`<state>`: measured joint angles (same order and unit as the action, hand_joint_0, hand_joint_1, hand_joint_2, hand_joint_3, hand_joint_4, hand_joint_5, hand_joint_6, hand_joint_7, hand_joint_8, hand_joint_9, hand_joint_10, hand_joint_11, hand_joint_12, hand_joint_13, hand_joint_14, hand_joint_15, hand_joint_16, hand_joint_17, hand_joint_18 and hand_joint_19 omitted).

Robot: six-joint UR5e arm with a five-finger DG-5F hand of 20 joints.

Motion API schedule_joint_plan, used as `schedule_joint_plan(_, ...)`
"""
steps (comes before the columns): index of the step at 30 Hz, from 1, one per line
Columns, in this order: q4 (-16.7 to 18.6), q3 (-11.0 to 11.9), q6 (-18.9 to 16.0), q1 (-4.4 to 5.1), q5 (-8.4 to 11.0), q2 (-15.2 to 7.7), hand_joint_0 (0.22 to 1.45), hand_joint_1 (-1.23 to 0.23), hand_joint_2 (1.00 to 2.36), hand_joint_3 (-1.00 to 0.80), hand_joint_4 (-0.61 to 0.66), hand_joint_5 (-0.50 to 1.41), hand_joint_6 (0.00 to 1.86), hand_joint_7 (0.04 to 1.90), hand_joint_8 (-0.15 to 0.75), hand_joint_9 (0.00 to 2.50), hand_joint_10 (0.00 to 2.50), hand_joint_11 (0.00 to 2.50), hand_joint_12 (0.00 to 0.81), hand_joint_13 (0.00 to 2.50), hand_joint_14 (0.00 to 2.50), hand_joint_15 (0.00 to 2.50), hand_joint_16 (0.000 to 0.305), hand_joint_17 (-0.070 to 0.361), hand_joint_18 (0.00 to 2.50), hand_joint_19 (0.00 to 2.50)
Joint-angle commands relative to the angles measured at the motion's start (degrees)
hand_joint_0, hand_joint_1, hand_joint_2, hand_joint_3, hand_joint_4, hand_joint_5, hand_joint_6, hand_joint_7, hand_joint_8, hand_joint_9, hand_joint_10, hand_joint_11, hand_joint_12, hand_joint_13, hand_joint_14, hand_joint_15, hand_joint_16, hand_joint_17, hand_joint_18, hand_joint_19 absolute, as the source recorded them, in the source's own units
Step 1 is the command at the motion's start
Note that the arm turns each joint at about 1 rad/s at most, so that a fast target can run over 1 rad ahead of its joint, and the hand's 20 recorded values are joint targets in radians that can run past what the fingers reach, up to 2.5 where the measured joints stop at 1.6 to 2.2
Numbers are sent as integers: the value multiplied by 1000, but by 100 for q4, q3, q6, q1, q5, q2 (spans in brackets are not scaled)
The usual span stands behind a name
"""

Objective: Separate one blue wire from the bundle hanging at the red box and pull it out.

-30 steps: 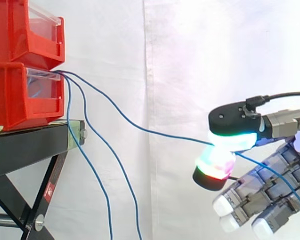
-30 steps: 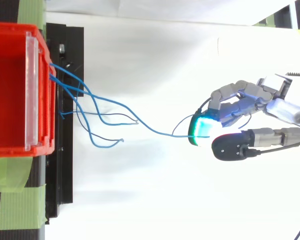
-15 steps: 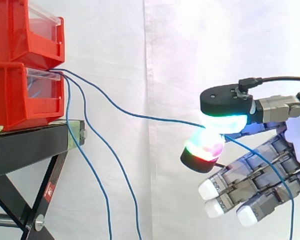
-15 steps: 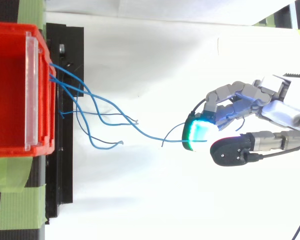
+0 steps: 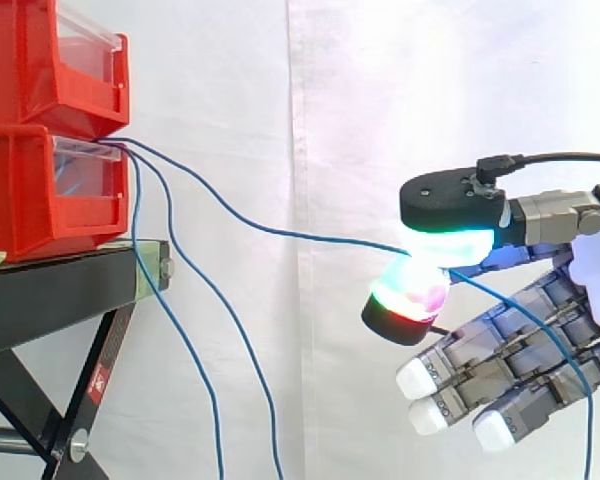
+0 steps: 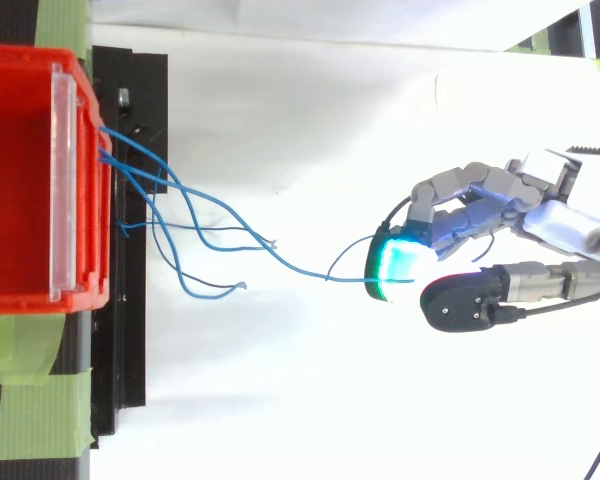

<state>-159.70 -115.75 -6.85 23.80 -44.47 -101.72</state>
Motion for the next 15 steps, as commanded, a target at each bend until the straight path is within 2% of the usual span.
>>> schedule_joint_plan(1,0,-1,9,2,0,3,602,-839,1008,-3,-290,-86,870,1055,320,730,8,294,459,495,10,412,60,135,692,391)
schedule_joint_plan(15,0,-1,0,-7,0,3,600,-838,1008,-8,-291,-85,871,1045,316,725,8,300,457,500,10,405,59,133,699,382)
